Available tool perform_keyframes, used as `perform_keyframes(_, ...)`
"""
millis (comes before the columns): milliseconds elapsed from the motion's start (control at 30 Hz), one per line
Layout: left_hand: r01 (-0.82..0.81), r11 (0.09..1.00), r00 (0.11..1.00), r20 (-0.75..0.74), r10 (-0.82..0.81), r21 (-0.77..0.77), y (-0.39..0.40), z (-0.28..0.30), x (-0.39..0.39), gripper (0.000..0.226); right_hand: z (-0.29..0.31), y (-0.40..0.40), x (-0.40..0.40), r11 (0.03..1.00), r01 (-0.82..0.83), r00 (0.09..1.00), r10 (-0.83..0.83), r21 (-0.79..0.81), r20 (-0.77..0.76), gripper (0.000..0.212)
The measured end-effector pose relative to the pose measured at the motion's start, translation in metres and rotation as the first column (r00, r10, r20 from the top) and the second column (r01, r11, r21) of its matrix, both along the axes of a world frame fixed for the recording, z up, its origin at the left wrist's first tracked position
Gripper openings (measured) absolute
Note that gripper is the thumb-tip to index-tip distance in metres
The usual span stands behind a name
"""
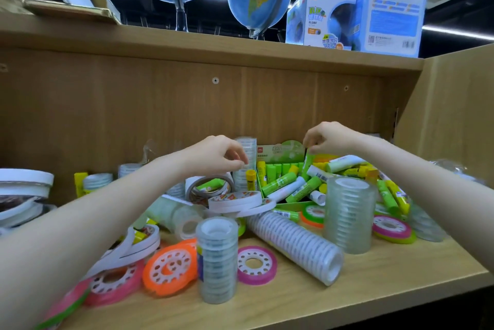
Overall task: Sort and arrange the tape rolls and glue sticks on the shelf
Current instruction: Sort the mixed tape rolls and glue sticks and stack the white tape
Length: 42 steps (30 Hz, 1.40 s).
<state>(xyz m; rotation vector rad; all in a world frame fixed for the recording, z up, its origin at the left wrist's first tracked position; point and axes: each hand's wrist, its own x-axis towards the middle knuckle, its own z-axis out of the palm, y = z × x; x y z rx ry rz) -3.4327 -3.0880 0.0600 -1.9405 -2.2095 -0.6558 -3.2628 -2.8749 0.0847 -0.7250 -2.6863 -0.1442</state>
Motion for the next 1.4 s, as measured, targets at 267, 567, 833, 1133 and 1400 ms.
perform_keyframes(267,-0.036,0.999,0.999,0.037,0.036,0.023,-0.055,-0.015,-0.011,0.01,-0.017,-0.112,-0.023,0.862,-0.355,0.837,0.466,-0.363,0.288,0.042)
perform_keyframes(567,-0.2,0.969,0.976,-0.119,0.184,-0.143,-0.108,-0.035,-0.028,0.024,-0.029,-0.127,-0.042,0.954,-0.283,0.832,0.297,-0.102,0.469,0.019)
perform_keyframes(833,-0.231,0.972,0.97,-0.092,0.227,-0.038,-0.105,-0.038,-0.035,0.027,0.003,-0.118,-0.014,0.837,-0.384,0.908,0.418,-0.39,0.003,0.01)
perform_keyframes(1133,-0.275,0.957,0.956,-0.129,0.263,-0.089,-0.043,-0.026,-0.029,0.058,0.008,-0.106,-0.005,0.841,-0.297,0.94,0.34,-0.452,0.016,0.005)
perform_keyframes(1400,-0.335,0.939,0.935,-0.153,0.32,-0.081,-0.019,-0.029,-0.045,0.035,-0.014,-0.111,-0.044,0.923,-0.232,0.933,0.3,-0.308,0.197,0.009)
